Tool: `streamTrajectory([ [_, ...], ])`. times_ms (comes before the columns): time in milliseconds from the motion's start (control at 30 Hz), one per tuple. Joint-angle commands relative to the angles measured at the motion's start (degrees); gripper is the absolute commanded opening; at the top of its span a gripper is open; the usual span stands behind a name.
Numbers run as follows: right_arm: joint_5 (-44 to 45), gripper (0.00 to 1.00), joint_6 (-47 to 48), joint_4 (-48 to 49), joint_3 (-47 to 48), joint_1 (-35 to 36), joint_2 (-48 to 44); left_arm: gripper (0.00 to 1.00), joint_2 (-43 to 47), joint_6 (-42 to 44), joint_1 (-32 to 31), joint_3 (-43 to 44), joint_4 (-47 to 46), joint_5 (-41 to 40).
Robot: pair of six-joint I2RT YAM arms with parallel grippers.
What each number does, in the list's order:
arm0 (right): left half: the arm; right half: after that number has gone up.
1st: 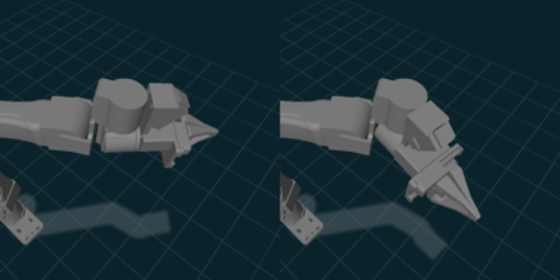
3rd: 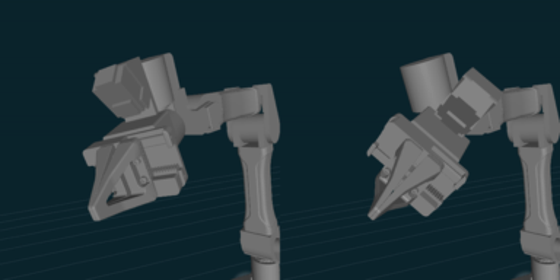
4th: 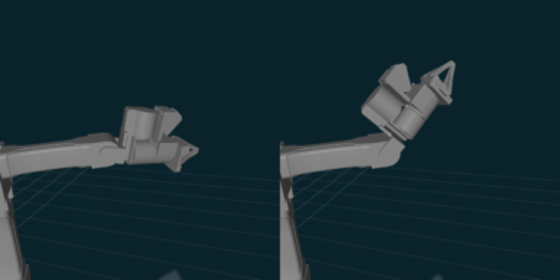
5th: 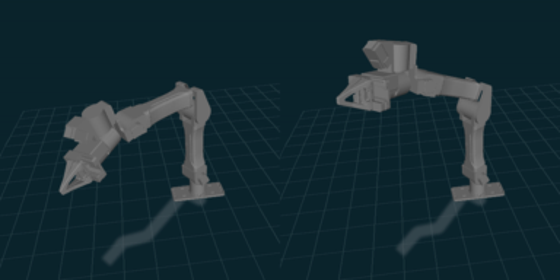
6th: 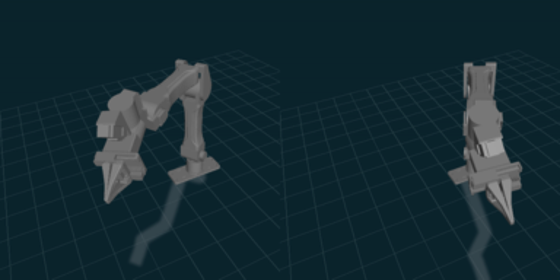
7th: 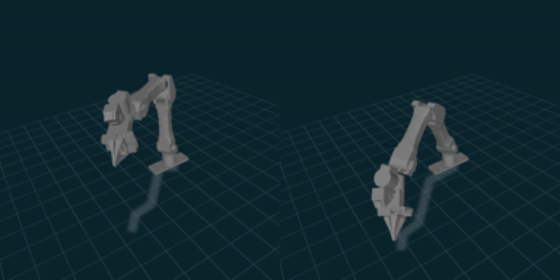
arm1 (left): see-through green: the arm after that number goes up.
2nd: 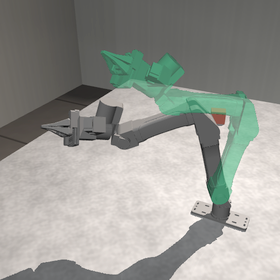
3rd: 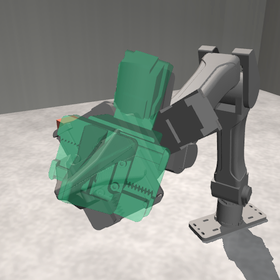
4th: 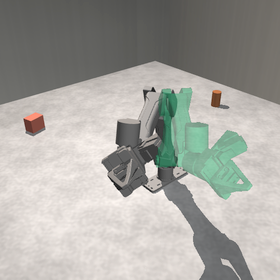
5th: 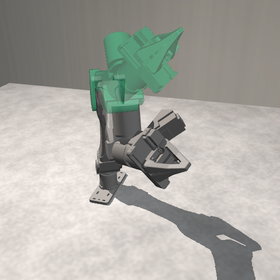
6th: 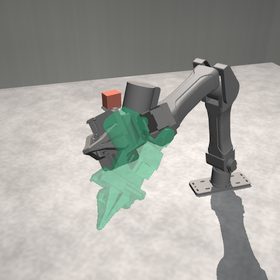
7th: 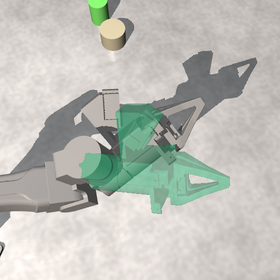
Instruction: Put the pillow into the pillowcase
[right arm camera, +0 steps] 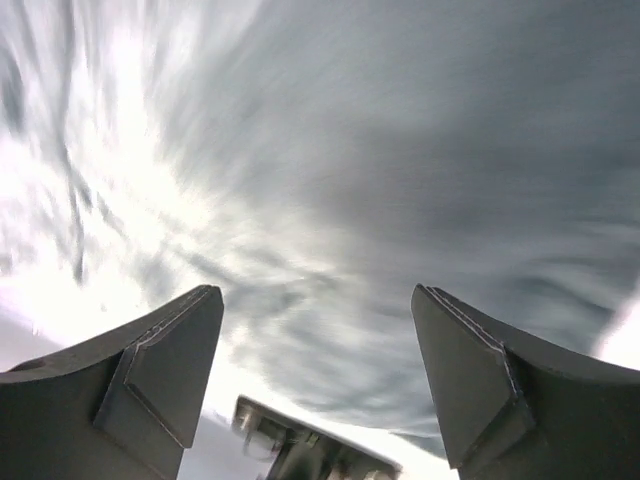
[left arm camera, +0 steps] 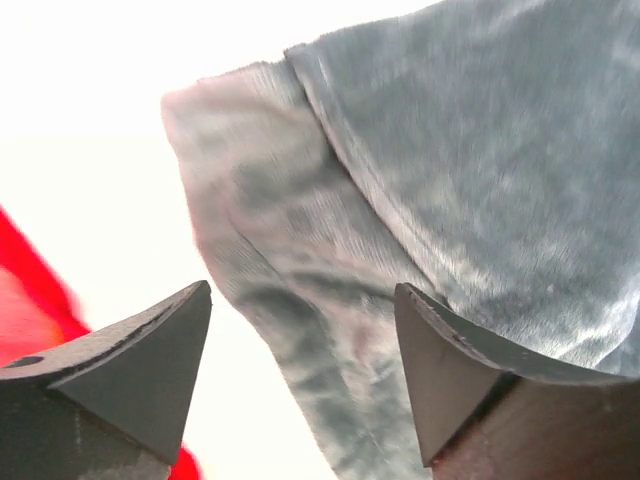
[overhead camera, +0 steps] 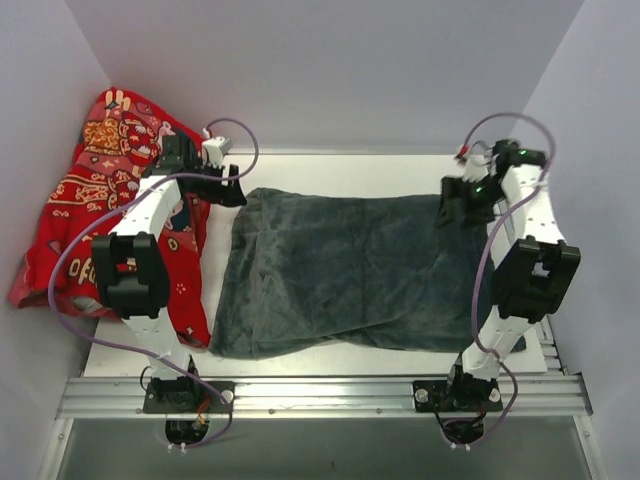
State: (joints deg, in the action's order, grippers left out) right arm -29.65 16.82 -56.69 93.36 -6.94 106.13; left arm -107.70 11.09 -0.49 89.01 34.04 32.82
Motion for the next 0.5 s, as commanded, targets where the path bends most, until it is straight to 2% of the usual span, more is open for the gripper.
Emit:
streamTrajectory([
  [0, 0.62, 0.79, -0.29, -3.35, 9.89, -5.18, 0.21, 0.84, 0.75, 2.27, -0.91, 4.76, 0.15, -0.11],
  [100, 3.63, 0.77, -2.84, -2.38, 20.60, -7.73, 7.23, 0.92, -4.43, -0.10, -0.91, 10.11, -0.55, -0.03],
  [167, 3.02, 0.77, -6.77, -0.72, 25.96, -10.10, 12.07, 0.93, -8.57, -3.08, -1.00, 13.98, -2.48, -0.21],
  [200, 2.67, 0.77, -8.54, 1.90, 27.21, -10.63, 13.39, 0.97, -9.88, -3.88, -1.09, 15.39, -2.92, -0.12],
  [367, 3.37, 0.82, -14.44, 8.26, 32.74, -11.52, 21.39, 0.97, -17.53, -9.42, -2.32, 22.32, -5.66, -0.64],
  [467, 7.84, 0.84, -15.06, 10.79, 34.17, -10.82, 25.44, 0.97, -20.70, -10.04, -2.76, 24.01, -5.65, -1.96],
])
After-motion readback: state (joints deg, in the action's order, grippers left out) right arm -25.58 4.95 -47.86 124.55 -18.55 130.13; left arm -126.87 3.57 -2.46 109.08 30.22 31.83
